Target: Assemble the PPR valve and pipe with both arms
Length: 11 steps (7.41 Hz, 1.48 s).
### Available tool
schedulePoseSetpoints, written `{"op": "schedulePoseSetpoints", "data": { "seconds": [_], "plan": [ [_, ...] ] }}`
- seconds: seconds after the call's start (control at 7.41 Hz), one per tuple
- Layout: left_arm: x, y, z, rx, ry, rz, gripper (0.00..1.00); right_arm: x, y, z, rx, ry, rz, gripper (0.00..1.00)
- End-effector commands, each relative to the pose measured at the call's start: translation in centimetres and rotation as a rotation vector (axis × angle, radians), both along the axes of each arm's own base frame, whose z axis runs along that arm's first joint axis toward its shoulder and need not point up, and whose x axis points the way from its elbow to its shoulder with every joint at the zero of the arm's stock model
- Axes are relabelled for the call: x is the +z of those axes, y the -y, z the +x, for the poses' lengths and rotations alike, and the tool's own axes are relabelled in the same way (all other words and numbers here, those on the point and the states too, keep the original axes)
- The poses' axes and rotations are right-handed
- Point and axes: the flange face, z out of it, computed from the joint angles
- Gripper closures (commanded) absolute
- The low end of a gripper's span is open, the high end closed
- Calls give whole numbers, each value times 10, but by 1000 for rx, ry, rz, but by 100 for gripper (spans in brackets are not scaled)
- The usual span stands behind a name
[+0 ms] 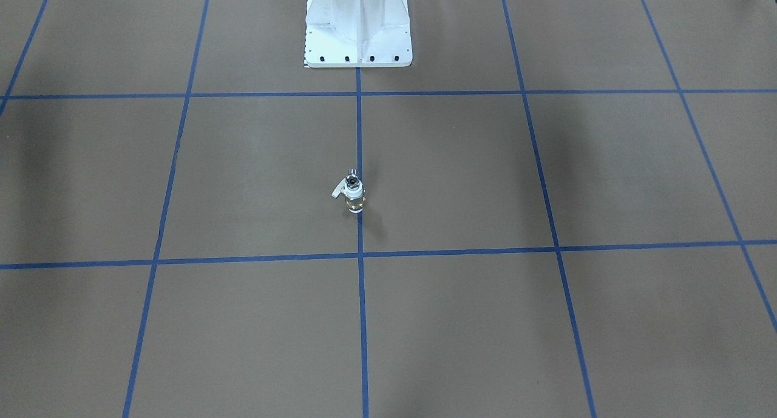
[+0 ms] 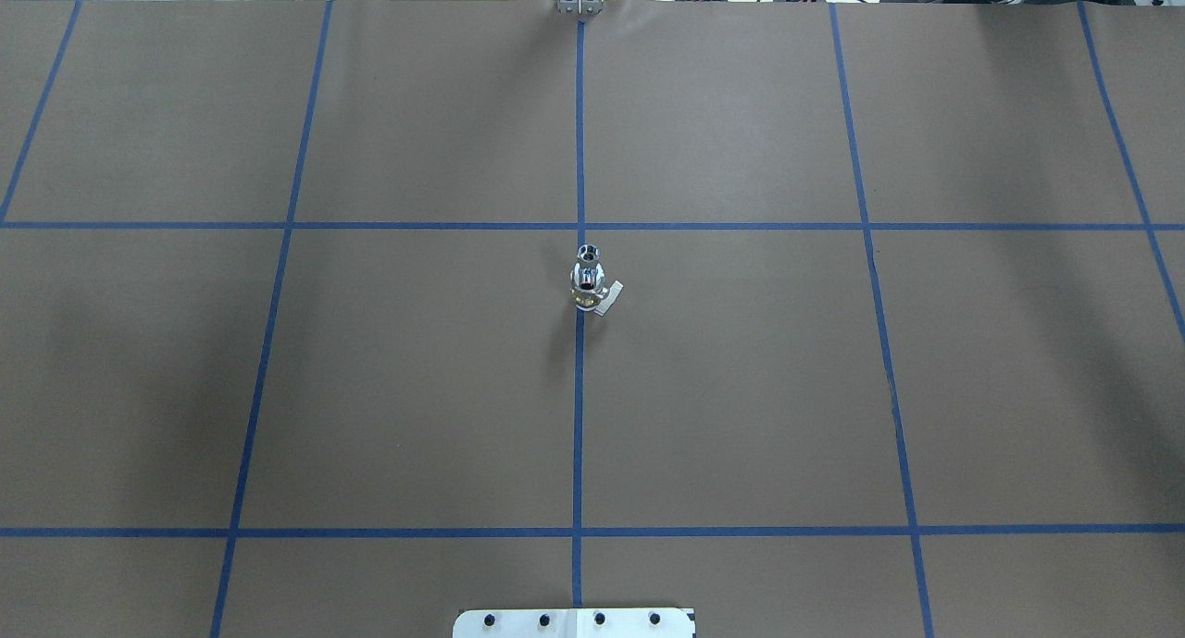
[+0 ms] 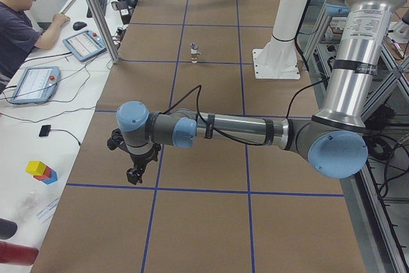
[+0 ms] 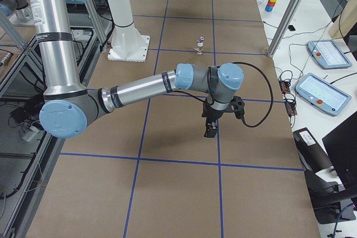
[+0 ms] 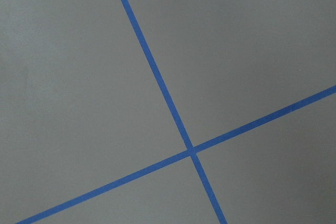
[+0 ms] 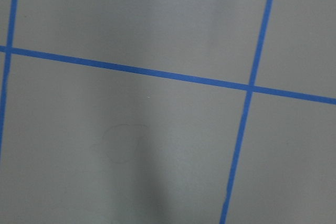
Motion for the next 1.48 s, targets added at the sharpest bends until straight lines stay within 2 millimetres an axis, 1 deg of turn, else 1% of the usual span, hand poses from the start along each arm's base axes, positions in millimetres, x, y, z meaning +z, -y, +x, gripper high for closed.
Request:
{"op": "schedulePoseSetpoints", "data": {
  "seconds": [0.0, 0.13, 0.27, 0.4, 0.54, 0.67, 0.81, 0.94, 1.08, 1.35],
  "plan": [
    [-3, -24, -3, -7, 1, 19, 0, 27, -4, 14, 22, 1, 50, 0],
    [13, -32, -2, -6, 5, -14, 0, 35, -10, 22, 36, 4, 112, 0],
    [26, -44, -3, -7, 6, -36, 0, 51, -19, 34, 67, 3, 93, 0],
    [33, -51, -2, -8, 5, -51, 0, 68, -27, 45, 92, 1, 56, 0],
    [31, -48, -1, -13, 3, -55, 0, 80, -39, 51, 106, 2, 33, 0],
    [27, -46, -1, -39, -1, -72, 0, 87, -47, 51, 109, 5, 16, 0],
    [27, -46, -1, -52, -5, -83, 0, 87, -46, 51, 112, 6, 14, 0],
    [27, -46, 0, -51, -5, -85, 0, 79, -41, 51, 140, 5, 3, 0],
    [27, -46, -1, -52, -5, -85, 0, 76, -40, 50, 205, -1, -51, 0],
    [26, -45, -1, -52, -5, -83, 0, 73, -40, 50, 206, 1, -46, 0]
  ]
}}
